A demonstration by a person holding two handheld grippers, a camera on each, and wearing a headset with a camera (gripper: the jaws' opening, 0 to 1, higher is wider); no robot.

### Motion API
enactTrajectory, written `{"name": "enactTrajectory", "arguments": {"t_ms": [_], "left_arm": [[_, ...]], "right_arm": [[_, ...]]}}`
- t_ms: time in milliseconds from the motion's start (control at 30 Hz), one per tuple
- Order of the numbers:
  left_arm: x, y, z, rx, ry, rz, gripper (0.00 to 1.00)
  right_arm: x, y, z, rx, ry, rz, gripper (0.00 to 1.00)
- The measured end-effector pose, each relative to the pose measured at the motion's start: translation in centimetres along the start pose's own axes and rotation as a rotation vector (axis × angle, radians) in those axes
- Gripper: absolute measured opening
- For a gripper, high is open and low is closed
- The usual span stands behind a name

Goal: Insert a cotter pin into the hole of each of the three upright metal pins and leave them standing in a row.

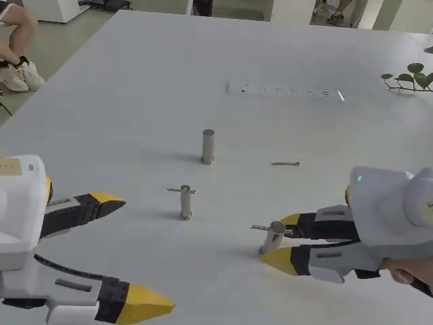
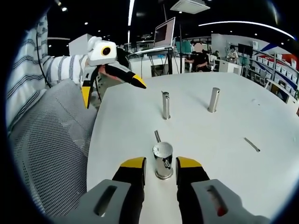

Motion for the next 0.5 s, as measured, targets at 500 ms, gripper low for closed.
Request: {"name": "enactTrajectory", "arguments": {"t_ms": [500], "left_arm": [[0.2, 0.6, 1.3, -0.012, 0.035, -0.023, 0.94]], "right_arm": [[0.2, -0.3, -0.1, 0.063, 0.026, -0.028, 0.09]]}}
Point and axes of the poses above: the centre of the closed fingertips' face, and the gripper's own axes: y roughly backward along the fingers, x roughly to its right, z roughly out of its underside, the point moved 4 cm from there along y, roughly backward along the fingers, and after that the axes turned 10 degrees about x, right-handed, at the moved point
